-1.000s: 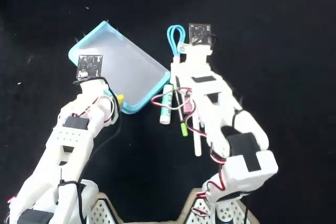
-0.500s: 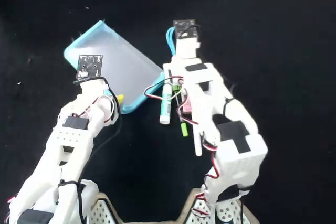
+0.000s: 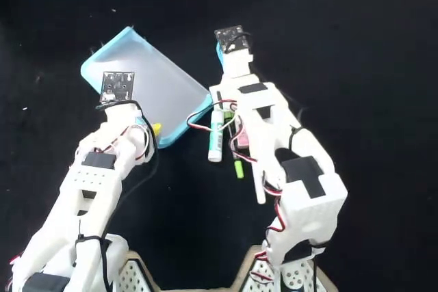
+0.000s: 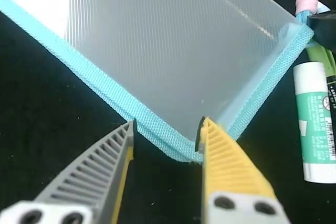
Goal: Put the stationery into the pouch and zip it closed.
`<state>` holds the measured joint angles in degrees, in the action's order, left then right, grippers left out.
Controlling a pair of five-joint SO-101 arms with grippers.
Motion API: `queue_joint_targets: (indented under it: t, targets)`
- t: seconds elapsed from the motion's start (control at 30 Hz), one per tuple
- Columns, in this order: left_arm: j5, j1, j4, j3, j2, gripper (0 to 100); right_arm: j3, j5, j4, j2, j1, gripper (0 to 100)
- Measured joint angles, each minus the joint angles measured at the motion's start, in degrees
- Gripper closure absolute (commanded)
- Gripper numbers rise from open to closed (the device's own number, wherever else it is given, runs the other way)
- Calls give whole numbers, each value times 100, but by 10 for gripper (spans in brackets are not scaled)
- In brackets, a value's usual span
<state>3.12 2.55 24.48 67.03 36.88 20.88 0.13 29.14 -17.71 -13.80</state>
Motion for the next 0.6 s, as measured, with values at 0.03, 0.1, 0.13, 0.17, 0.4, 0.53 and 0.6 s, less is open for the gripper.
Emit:
queue_joint_targets:
  t: [0.03, 0.1, 0.13, 0.17, 0.4, 0.53, 0.6]
  targets:
    - [0, 0, 0, 0, 0, 798, 26, 0, 0, 88, 26, 987]
    - [0, 0, 0, 0, 0, 798, 220, -79, 0, 413, 176, 987]
    - [0, 0, 0, 0, 0, 798, 352, -141, 0, 607, 299, 987]
    - [0, 0, 0, 0, 0, 798, 492, -193, 0, 809, 413, 987]
    - [0, 0, 0, 0, 0, 798, 1380, -281, 0, 1987, 765, 987]
    - [0, 0, 0, 0, 0, 798, 1635, -281, 0, 2233, 536, 987]
    - [0, 0, 0, 0, 0, 798, 1749, -281, 26, 2356, 404, 987]
